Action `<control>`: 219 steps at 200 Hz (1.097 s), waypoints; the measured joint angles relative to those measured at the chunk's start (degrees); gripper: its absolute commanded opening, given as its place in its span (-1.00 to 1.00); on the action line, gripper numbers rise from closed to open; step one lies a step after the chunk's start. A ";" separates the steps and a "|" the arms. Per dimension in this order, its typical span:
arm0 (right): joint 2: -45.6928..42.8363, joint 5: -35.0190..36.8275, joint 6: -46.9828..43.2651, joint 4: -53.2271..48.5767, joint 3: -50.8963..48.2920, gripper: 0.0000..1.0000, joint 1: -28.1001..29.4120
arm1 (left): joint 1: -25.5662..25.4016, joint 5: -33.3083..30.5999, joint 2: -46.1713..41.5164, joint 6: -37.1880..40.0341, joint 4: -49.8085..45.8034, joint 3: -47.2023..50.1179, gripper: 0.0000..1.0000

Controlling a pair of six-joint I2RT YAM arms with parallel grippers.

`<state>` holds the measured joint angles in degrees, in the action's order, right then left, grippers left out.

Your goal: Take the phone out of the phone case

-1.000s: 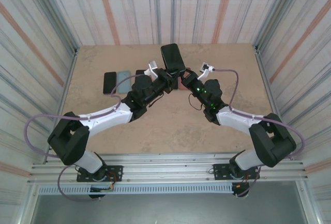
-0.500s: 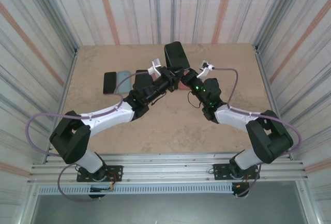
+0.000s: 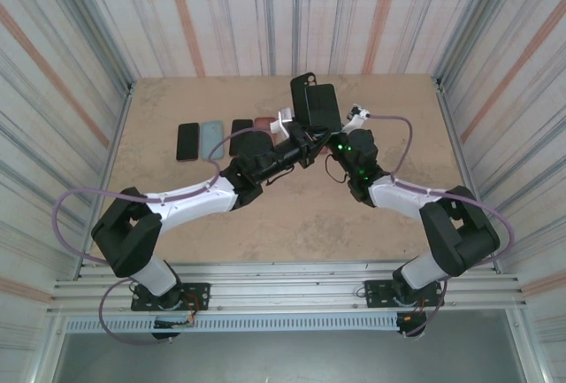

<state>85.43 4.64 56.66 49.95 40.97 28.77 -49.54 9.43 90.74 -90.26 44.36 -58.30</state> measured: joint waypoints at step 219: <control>-12.98 -21.11 -6.62 -27.04 -2.89 -1.00 -34.12 | 3.67 5.68 39.74 1.53 -8.83 -28.11 -1.00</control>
<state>72.44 -16.47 50.04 22.92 38.09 -5.34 -45.87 15.11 130.47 -88.73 35.53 -86.41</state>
